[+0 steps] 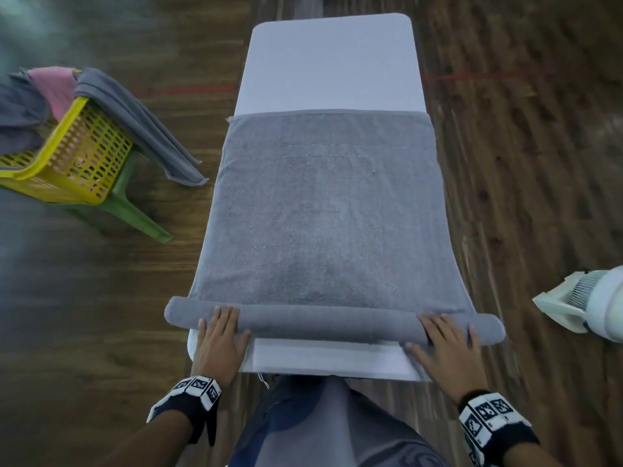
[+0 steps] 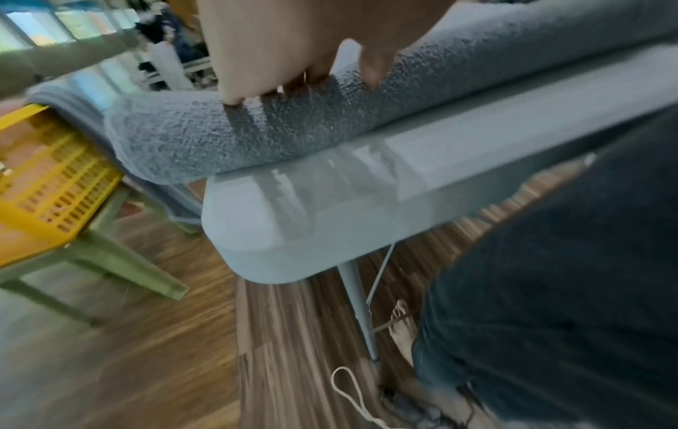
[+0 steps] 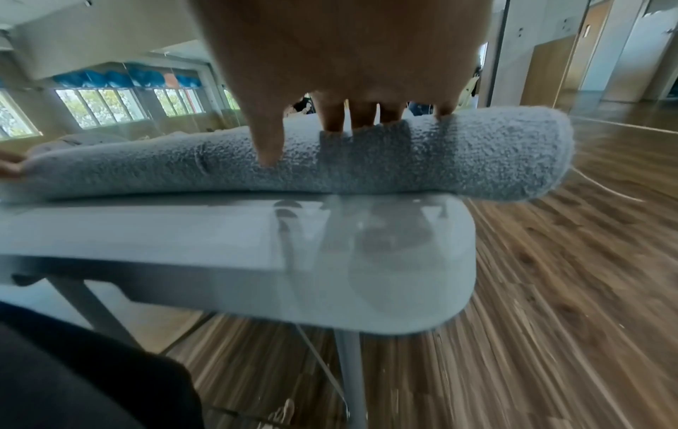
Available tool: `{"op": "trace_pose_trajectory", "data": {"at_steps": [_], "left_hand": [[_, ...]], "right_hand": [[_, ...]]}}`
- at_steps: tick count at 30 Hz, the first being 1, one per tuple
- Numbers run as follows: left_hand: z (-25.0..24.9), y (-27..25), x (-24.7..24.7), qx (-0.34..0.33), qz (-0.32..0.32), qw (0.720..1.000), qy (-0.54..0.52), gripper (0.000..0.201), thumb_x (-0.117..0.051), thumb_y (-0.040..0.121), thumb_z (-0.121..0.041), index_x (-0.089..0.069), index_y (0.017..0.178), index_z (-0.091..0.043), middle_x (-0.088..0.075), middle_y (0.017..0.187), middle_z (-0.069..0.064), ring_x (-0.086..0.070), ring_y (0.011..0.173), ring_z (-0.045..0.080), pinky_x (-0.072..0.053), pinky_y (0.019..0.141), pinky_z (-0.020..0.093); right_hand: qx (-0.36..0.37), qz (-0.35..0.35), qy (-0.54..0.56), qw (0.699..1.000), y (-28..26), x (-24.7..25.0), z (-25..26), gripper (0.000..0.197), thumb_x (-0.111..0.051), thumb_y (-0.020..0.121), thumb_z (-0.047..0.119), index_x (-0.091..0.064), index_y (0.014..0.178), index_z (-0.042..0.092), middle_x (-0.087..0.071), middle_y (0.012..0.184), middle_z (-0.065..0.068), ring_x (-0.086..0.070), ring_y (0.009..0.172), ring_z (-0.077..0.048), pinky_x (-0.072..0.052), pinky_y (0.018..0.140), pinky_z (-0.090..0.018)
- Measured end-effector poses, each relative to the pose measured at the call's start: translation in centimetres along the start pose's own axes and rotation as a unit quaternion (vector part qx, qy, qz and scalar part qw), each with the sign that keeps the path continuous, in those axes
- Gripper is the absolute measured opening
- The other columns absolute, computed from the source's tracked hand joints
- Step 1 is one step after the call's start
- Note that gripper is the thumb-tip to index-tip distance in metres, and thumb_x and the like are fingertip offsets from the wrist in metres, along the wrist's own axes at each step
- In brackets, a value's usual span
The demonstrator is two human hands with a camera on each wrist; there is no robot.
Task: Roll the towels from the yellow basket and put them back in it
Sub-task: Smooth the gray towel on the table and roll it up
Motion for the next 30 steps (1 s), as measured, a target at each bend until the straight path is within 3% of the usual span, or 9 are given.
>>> {"op": "trace_pose_trajectory", "data": {"at_steps": [3,6,11,14,16,20,25,28,30], "left_hand": [[-0.5,0.3,0.0,-0.063,0.02,0.997,0.048,0.058,-0.069,0.068,-0.016,-0.059,0.125,-0.007,-0.06,0.125,0.01,-0.053,0.122,0.034,-0.031,0.106,0.061],[-0.5,3.0,1.3,-0.075,0.014,0.995,0.068,0.037,-0.066,0.068,-0.016,-0.067,0.104,-0.017,-0.066,0.103,0.001,-0.06,0.102,0.031,-0.027,0.106,0.059],[-1.4,7.1,3.5,-0.064,-0.034,0.997,0.039,0.034,-0.043,0.094,-0.025,-0.053,0.126,-0.019,-0.052,0.131,0.002,-0.043,0.125,0.025,-0.012,0.113,0.054],[-2.1,7.4,1.7,-0.061,0.05,0.997,0.009,0.059,-0.021,0.096,-0.046,-0.043,0.139,-0.011,-0.045,0.144,0.007,-0.034,0.138,0.026,-0.014,0.116,0.05],[-2.3,6.8,0.8,-0.09,0.064,0.994,0.022,0.056,-0.045,0.095,-0.044,-0.044,0.14,-0.01,-0.045,0.145,0.006,-0.034,0.138,0.025,-0.011,0.116,0.048],[-2.4,7.5,1.6,-0.135,0.054,0.988,0.06,0.048,-0.071,0.072,-0.017,-0.061,0.118,-0.016,-0.064,0.117,0.002,-0.056,0.112,0.029,-0.023,0.111,0.049],[-3.5,10.0,4.0,-0.106,-0.031,0.994,0.007,0.037,-0.054,0.091,-0.01,-0.052,0.127,-0.016,-0.057,0.126,0.006,-0.05,0.119,0.031,-0.029,0.109,0.054],[-3.4,10.2,2.5,-0.079,0.025,0.996,-0.017,0.044,-0.05,0.096,-0.031,-0.044,0.137,-0.016,-0.048,0.14,0.003,-0.037,0.135,0.027,-0.016,0.116,0.049],[-3.1,9.5,1.6,-0.109,0.053,0.992,0.034,0.054,-0.063,0.087,-0.031,-0.047,0.136,-0.016,-0.05,0.139,0.001,-0.039,0.134,0.023,-0.016,0.116,0.046]], "right_hand": [[0.006,-0.002,0.015,1.0,0.0,0.2,0.0,0.044,-0.057,0.07,0.036,-0.062,0.113,0.026,-0.066,0.11,0.002,-0.058,0.107,-0.022,-0.03,0.102,-0.055],[-0.011,-0.015,0.017,1.0,1.9,1.4,0.0,0.041,-0.042,0.069,0.037,-0.069,0.097,0.024,-0.069,0.095,0.003,-0.061,0.093,-0.024,-0.033,0.097,-0.054],[-0.03,0.008,0.021,0.999,4.1,2.0,0.8,0.045,-0.052,0.086,0.025,-0.053,0.132,0.026,-0.051,0.137,0.0,-0.045,0.128,-0.021,-0.02,0.107,-0.058],[-0.022,0.032,0.033,0.999,3.2,0.9,1.1,0.05,-0.061,0.085,0.041,-0.053,0.132,0.025,-0.054,0.134,0.004,-0.047,0.127,-0.02,-0.021,0.109,-0.057],[-0.018,0.046,0.032,0.998,2.6,0.1,0.8,0.05,-0.069,0.076,0.034,-0.058,0.124,0.024,-0.061,0.125,0.002,-0.053,0.121,-0.022,-0.025,0.109,-0.059],[-0.028,0.001,0.022,0.999,3.9,1.1,0.6,0.042,-0.04,0.07,0.038,-0.069,0.097,0.025,-0.065,0.097,0.005,-0.059,0.097,-0.023,-0.028,0.102,-0.057],[-0.063,-0.019,-0.001,0.998,5.9,2.1,0.4,0.052,-0.027,0.09,0.04,-0.052,0.133,0.025,-0.047,0.14,-0.003,-0.042,0.13,-0.024,-0.019,0.107,-0.058],[-0.051,0.011,0.005,0.999,5.3,0.8,0.2,0.059,-0.048,0.089,0.054,-0.042,0.141,0.026,-0.045,0.144,-0.001,-0.037,0.136,-0.024,-0.018,0.109,-0.061],[-0.04,0.028,0.007,0.999,4.8,-0.2,0.4,0.073,-0.07,0.078,0.042,-0.039,0.142,0.025,-0.047,0.143,-0.004,-0.038,0.135,-0.028,-0.024,0.107,-0.065]]}}
Point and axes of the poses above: each hand's wrist, its own y-axis towards the middle knuckle, its own x-axis out of the back of the hand, z = x × y, the point moved 8 cm from there along y, towards the middle knuckle
